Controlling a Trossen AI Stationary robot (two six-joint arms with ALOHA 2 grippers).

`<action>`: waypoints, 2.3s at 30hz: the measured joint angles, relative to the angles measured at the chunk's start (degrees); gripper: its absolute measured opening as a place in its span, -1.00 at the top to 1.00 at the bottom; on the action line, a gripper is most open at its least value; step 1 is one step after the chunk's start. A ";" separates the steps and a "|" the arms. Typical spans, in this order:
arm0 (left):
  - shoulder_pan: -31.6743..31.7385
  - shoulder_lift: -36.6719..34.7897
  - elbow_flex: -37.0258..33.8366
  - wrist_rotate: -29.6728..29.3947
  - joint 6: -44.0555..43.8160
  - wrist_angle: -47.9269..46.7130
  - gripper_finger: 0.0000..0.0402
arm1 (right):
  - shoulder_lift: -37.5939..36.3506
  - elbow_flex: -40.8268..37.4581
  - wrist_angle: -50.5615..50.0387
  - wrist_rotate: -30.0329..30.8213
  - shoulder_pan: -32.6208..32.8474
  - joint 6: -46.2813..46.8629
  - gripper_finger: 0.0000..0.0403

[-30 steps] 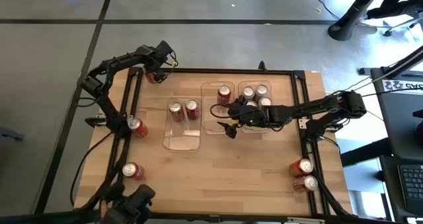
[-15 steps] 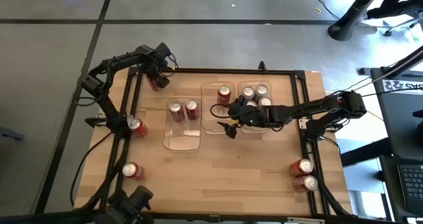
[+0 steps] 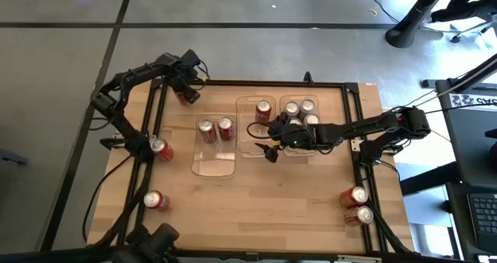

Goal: Sort soda cans
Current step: Put the top red soda can into the middle left transparent bin

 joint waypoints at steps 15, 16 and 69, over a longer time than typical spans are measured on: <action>-14.55 -20.37 0.11 -1.13 -5.38 -5.22 -0.52 | 0.00 0.00 0.10 0.00 -0.02 -0.17 -0.95; -15.76 -21.78 0.11 -1.14 -5.01 -5.00 -0.52 | 0.00 0.00 0.17 0.00 -0.02 -0.17 -0.95; -65.02 -13.44 -4.21 -2.91 -32.71 -2.31 -0.52 | 0.00 0.00 0.46 0.01 -0.07 -0.71 -0.95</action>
